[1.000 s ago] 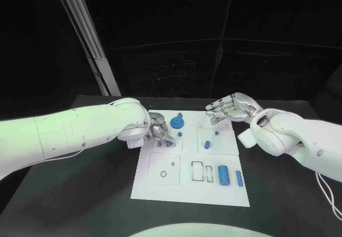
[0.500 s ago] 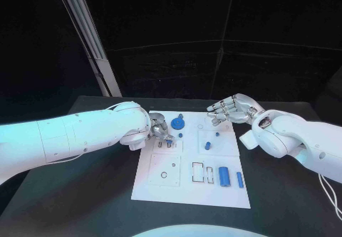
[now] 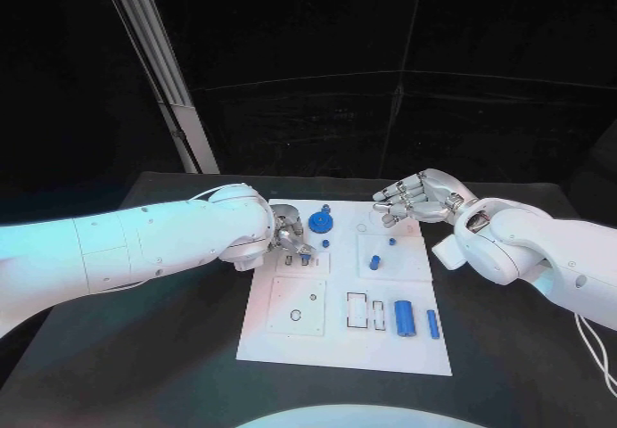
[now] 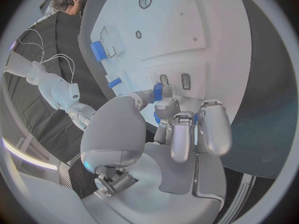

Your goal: Assemble the parts on the task board

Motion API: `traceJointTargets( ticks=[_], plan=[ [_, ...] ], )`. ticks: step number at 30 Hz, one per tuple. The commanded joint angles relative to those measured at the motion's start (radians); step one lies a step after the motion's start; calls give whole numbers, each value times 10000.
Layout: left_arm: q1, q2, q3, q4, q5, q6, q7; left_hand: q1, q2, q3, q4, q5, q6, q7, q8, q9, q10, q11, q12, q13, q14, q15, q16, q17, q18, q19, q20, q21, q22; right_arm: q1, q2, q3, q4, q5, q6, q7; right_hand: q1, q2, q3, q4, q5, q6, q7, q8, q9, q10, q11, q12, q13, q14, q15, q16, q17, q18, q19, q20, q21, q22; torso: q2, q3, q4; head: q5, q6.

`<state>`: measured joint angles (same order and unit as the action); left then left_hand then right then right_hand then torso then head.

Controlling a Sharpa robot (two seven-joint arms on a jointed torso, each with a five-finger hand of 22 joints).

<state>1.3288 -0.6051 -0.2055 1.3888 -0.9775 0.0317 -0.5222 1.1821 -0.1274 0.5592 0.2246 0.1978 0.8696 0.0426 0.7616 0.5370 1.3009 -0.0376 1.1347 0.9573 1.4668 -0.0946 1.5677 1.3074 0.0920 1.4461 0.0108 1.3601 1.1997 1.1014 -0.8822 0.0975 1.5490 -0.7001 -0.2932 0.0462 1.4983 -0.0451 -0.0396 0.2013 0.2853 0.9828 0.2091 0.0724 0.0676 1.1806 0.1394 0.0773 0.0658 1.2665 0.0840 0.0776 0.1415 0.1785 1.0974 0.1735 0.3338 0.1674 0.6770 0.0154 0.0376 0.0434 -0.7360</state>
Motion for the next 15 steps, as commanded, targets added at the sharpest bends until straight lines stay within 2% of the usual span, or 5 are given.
traceJointTargets(
  ticks=[1, 4, 15],
  plan=[
    [-2, 12, 4, 19, -208, 508, -211, 8, 101, 1771, -1739, 11, -92, -62, 68, 10, 22, -3, 0, -7, 1040, -33, 31, 2634, -196, 89, 7, 27, 6, 17, 10, 5, -10, 174, 134, 62, -106, -21, -45, -8, 68, -89, -3, -29, -7, -68, 1, 67, -9, -102, -1, -46, -17, 22, -1, 92, -62, -14, -4, 8, -1, -5, -17],
    [-11, 19, 4, 24, -211, 535, -297, 1, 99, 1780, -1743, 11, -93, -61, 70, 12, 16, -3, -9, -20, 1040, -33, 31, 2634, -202, 98, 7, 43, 35, 17, 22, 5, -37, 309, 150, 62, -106, -21, -45, -8, 68, -89, -3, -29, -7, -68, 1, 67, -9, -102, -1, -46, -17, 22, -1, 92, -62, -14, -4, 8, 1, -9, 24],
    [-24, 39, 5, -28, -214, 556, -425, -18, 102, 1799, -1743, 8, -95, -59, 73, 16, 10, -1, -22, -37, 1040, -31, 31, 2634, -202, 98, 7, 41, 32, 17, 31, 6, -83, 430, 176, 64, -144, 3, -52, 5, 70, -97, 2, -28, -7, -79, 5, 78, -7, -111, 6, -44, -26, 23, 3, 100, -87, -31, -5, 6, 1, -4, 27]
  ],
)
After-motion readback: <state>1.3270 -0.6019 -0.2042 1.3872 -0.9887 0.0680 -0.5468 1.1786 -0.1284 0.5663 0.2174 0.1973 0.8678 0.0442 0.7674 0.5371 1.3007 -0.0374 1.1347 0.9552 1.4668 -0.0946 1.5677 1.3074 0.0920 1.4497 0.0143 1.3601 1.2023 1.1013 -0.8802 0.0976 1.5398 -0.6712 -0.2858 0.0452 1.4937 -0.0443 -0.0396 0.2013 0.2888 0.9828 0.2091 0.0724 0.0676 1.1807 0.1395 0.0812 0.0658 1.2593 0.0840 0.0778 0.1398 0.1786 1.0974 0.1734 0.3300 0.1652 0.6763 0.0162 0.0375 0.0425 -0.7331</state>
